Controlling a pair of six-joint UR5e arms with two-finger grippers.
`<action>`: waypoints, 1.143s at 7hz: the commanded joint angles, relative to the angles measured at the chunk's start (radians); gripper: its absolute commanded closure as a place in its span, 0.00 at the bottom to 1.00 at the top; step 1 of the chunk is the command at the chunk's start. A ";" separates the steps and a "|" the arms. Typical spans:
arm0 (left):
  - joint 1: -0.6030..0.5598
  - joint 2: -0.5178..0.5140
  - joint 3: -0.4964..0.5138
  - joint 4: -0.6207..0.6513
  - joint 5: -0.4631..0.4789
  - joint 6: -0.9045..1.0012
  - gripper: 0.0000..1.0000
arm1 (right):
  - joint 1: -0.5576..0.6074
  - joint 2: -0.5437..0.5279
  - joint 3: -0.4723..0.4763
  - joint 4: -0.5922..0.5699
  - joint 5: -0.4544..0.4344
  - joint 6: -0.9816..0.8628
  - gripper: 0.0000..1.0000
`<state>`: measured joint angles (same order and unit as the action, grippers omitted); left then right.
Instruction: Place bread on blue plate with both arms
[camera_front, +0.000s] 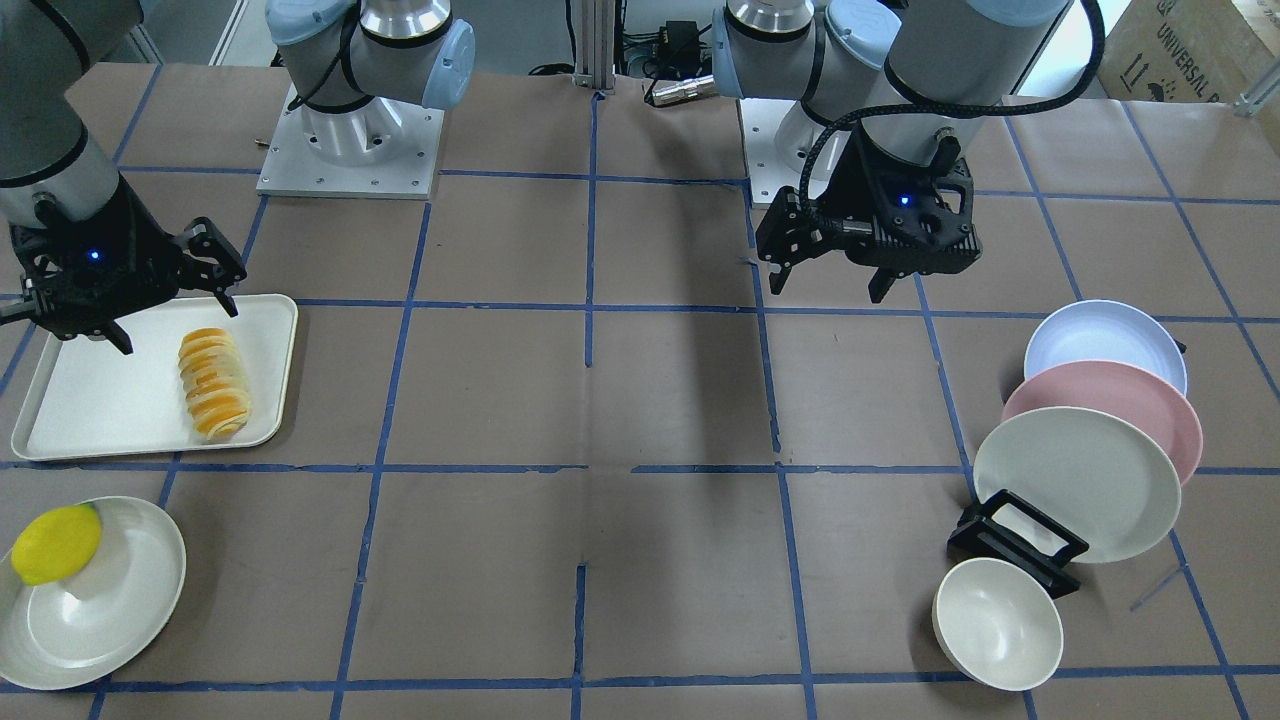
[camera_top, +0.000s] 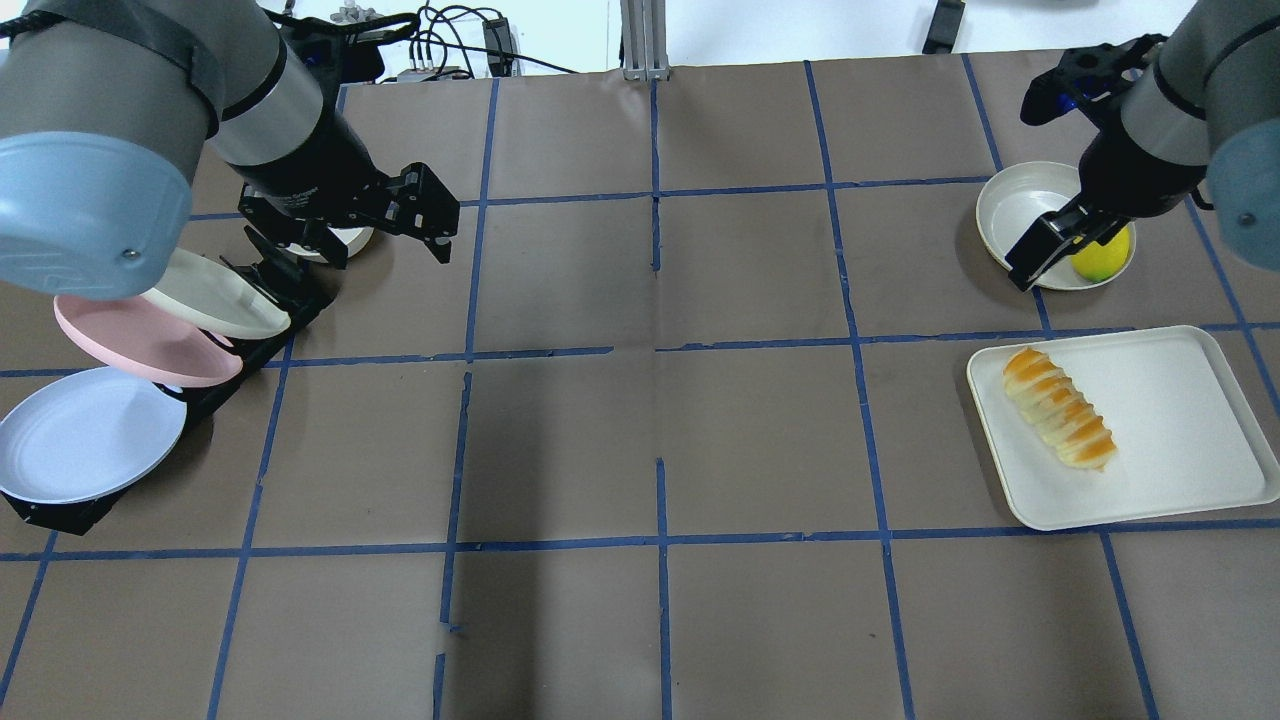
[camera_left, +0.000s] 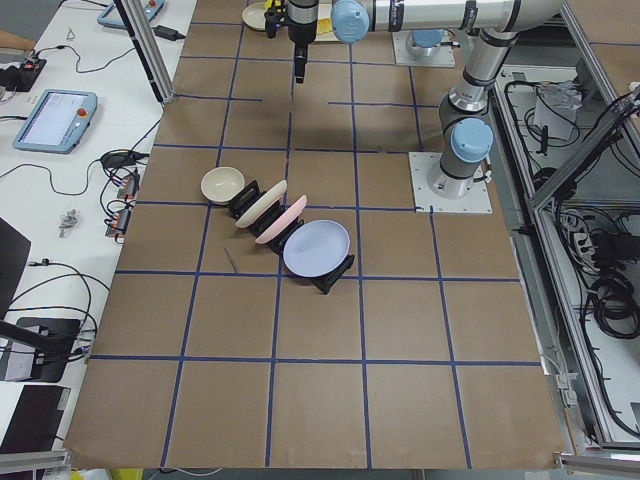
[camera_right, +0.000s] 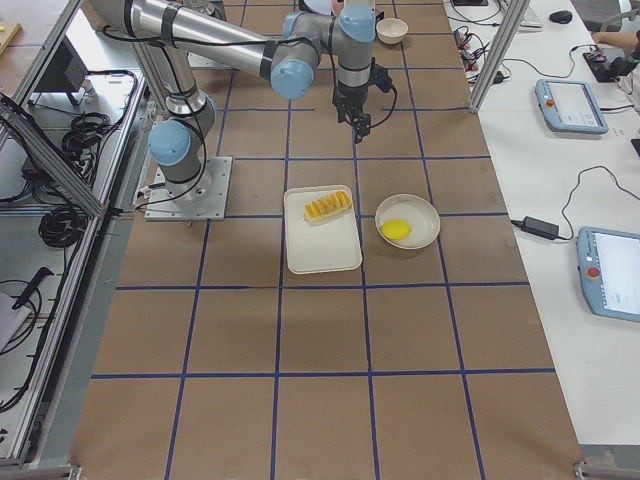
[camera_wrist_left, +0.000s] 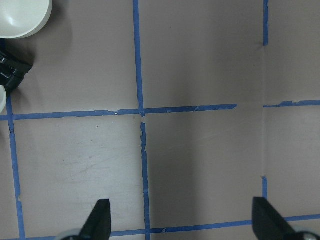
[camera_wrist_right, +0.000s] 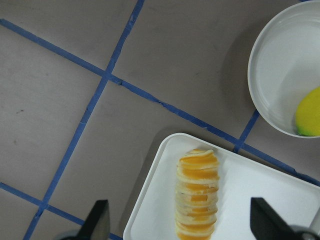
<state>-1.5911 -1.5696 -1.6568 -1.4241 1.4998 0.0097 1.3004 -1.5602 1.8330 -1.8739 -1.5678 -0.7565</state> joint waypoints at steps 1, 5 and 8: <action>0.000 0.005 -0.009 0.001 -0.001 0.001 0.00 | -0.035 -0.001 0.163 -0.133 0.008 -0.020 0.01; -0.001 0.007 -0.008 -0.001 -0.003 0.004 0.00 | -0.093 0.008 0.310 -0.249 0.002 -0.081 0.01; -0.001 0.020 -0.006 -0.003 -0.006 0.001 0.00 | -0.141 0.042 0.310 -0.287 0.011 -0.173 0.01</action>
<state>-1.5906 -1.5510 -1.6638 -1.4261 1.4958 0.0127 1.1691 -1.5266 2.1419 -2.1437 -1.5591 -0.9087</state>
